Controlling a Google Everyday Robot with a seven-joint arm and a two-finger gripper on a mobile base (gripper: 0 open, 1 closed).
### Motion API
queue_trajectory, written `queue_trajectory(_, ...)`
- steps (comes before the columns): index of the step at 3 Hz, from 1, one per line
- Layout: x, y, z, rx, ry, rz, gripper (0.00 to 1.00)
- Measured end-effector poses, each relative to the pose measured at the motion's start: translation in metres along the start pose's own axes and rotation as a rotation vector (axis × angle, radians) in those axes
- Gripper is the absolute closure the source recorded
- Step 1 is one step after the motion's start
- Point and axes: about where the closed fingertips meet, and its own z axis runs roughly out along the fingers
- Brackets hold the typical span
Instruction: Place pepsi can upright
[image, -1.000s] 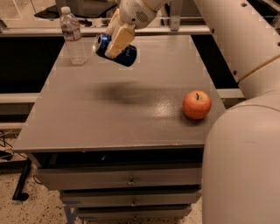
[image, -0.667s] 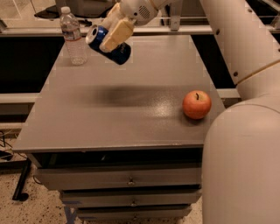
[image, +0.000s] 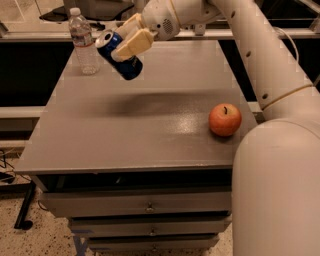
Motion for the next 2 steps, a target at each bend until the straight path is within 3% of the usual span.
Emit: queue_trajectory(2, 0.042, -0.013, -0.027, 0.017, -0.160, 0.090, 1.00)
